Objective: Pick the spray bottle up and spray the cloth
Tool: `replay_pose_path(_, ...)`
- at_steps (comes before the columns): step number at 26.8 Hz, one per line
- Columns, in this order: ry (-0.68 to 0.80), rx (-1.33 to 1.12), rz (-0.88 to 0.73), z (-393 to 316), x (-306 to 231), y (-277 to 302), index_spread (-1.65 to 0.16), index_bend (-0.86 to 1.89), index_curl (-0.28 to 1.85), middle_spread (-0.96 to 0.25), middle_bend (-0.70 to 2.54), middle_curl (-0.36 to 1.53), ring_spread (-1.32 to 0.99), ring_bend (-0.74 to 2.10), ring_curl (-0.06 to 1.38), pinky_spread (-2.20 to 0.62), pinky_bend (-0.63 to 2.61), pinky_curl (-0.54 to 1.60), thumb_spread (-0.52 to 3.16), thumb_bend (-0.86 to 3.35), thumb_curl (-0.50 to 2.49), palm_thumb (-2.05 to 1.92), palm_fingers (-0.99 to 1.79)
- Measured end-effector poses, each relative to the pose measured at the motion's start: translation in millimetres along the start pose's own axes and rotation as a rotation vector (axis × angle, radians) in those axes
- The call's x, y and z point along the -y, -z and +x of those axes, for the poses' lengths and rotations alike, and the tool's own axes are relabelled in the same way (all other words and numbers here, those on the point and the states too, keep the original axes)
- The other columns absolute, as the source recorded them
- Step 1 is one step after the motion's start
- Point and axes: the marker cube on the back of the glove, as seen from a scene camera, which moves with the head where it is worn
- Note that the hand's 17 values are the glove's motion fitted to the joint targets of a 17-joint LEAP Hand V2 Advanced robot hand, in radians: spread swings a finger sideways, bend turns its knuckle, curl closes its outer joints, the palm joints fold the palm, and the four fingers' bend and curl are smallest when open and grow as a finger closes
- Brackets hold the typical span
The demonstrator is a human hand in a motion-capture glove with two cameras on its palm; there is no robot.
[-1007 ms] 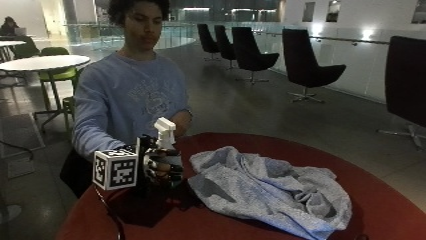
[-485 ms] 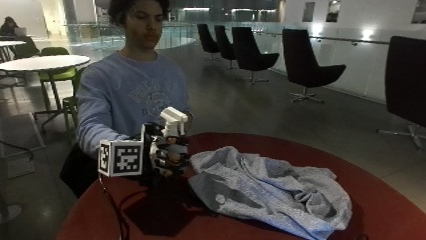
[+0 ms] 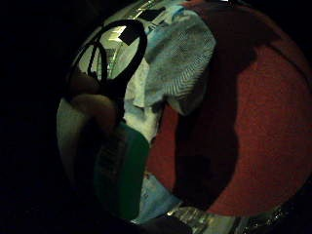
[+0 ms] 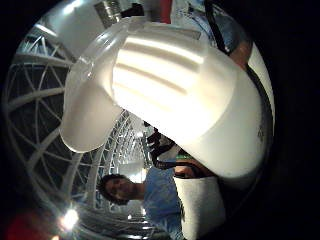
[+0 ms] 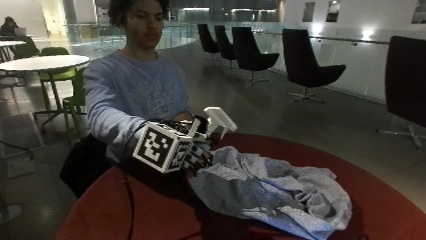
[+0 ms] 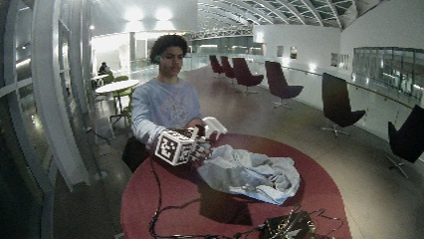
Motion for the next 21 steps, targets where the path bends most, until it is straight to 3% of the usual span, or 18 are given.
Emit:
replay_pose_path(10,-0.168,0.049,-0.084,-0.4,22.8,-0.8,-0.29,0.12,0.30,-0.05,0.36,0.46,-0.05,0.58,0.42,0.10,0.24,0.36,0.93,-0.03,0.52,0.78,1.13)
replay_pose_path(21,-0.186,0.054,-0.123,-5.9,27.2,-9.3,-0.27,0.13,0.31,-0.04,0.35,0.46,-0.05,0.57,0.42,0.09,0.24,0.36,0.95,-0.02,0.54,0.78,1.13)
